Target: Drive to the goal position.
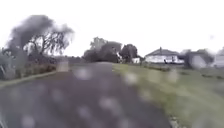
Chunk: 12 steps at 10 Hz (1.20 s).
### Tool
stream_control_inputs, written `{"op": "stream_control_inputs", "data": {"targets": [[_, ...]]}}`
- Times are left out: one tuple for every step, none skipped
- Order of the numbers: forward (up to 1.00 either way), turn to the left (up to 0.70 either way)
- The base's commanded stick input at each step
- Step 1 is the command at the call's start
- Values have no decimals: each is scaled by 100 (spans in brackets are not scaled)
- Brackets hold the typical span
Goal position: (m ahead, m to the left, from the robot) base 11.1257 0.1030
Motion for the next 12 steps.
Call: {"op": "stream_control_inputs", "data": {"targets": [[100,0],[100,0],[100,0],[100,0],[100,0],[100,0],[100,0],[100,0],[100,0],[100,0],[100,0],[100,0]]}}
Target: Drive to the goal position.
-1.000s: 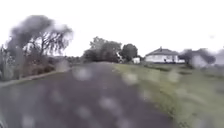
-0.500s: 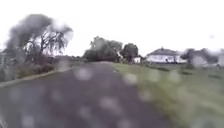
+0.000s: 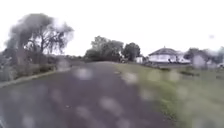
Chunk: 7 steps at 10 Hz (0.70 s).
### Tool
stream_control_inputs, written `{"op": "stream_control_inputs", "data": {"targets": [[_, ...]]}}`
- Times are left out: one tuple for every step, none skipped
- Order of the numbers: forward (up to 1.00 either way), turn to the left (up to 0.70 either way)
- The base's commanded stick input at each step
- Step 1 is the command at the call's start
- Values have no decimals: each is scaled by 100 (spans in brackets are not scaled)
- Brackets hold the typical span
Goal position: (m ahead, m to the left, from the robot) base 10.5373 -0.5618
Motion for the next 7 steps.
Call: {"op": "stream_control_inputs", "data": {"targets": [[100,0],[100,0],[100,0],[100,0],[100,0],[100,0],[100,0]]}}
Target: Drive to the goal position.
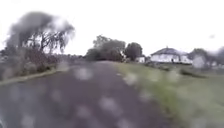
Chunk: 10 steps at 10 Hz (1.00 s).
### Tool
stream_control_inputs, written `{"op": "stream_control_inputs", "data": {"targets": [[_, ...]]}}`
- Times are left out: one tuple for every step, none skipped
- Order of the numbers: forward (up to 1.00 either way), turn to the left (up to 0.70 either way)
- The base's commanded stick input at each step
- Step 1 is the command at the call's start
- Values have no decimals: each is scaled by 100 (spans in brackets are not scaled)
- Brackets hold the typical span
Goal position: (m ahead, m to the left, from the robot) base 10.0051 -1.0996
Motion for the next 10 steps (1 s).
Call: {"op": "stream_control_inputs", "data": {"targets": [[100,0],[100,0],[100,0],[100,0],[100,0],[100,0],[100,0],[100,0],[100,0],[100,0]]}}
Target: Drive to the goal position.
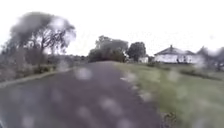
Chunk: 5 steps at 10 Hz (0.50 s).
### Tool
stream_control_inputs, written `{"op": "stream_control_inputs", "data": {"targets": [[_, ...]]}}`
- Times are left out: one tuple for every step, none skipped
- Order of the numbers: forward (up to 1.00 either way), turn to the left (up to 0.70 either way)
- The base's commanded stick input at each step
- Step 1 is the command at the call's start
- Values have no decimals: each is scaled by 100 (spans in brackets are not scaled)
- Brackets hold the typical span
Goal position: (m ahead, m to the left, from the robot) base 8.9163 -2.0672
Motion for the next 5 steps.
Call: {"op": "stream_control_inputs", "data": {"targets": [[100,0],[100,0],[100,0],[100,0],[100,0]]}}
